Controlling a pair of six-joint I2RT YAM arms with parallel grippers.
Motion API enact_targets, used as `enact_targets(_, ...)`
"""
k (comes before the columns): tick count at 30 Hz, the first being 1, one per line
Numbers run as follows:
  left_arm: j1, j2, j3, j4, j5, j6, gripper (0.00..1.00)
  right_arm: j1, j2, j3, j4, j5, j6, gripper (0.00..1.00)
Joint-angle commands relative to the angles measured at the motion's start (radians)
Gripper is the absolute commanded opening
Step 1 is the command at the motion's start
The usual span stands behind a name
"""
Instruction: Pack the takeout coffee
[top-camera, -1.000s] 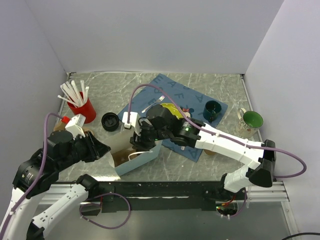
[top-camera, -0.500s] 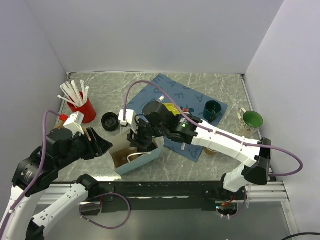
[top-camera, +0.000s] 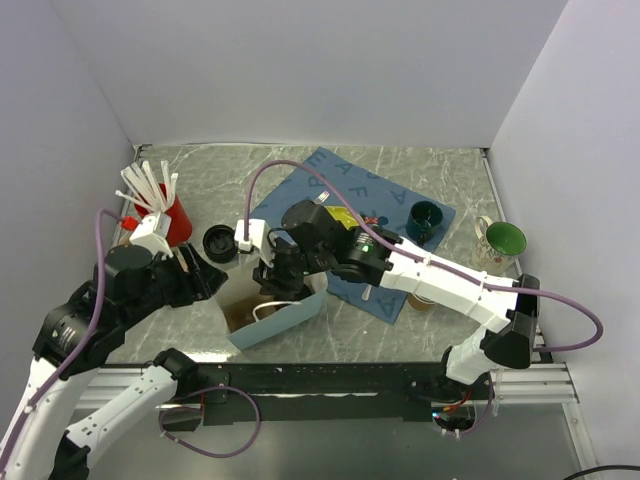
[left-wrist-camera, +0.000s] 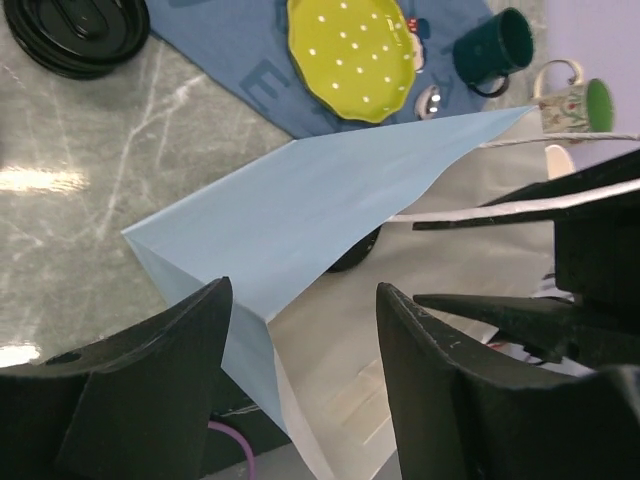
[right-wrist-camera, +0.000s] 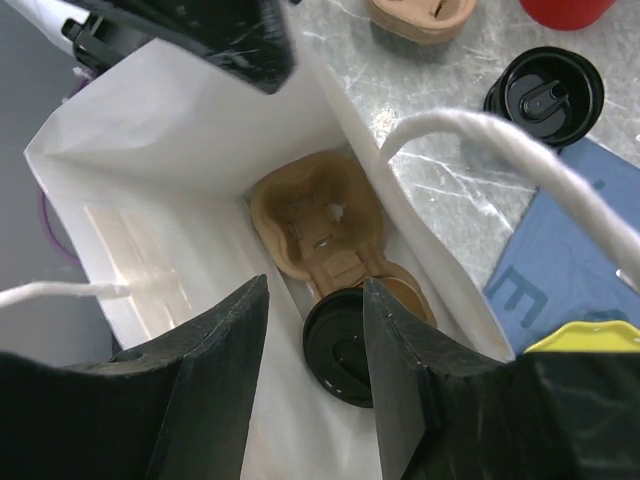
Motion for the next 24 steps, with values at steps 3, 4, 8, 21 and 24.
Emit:
enact_targets(3, -0.003, 0.095, 0.074, 0.051, -0.074, 0.083, 0.66, -0.015, 0.029, 0.062, -0.008, -0.019, 0.004, 0.50)
enact_targets(4, -0.003, 0.097, 0.081, 0.052, -0.077, 0.086, 0.66, -0.015, 0.032, 0.065, -0.012, -0.020, 0.007, 0.50)
enact_targets(8, -0.003, 0.085, 0.064, 0.087, -0.080, 0.099, 0.68, -0.020, 0.039, 0.063, -0.012, -0.022, 0.004, 0.49)
enact_targets(21, -0.003, 0.131, 0.121, 0.111, -0.126, 0.162, 0.76, -0.050, 0.065, 0.188, -0.009, 0.062, 0.006, 0.43)
enact_targets(24, -0.003, 0.128, 0.123, 0.109, -0.157, 0.175, 0.78, -0.055, 0.060, 0.188, 0.000, 0.073, -0.002, 0.42)
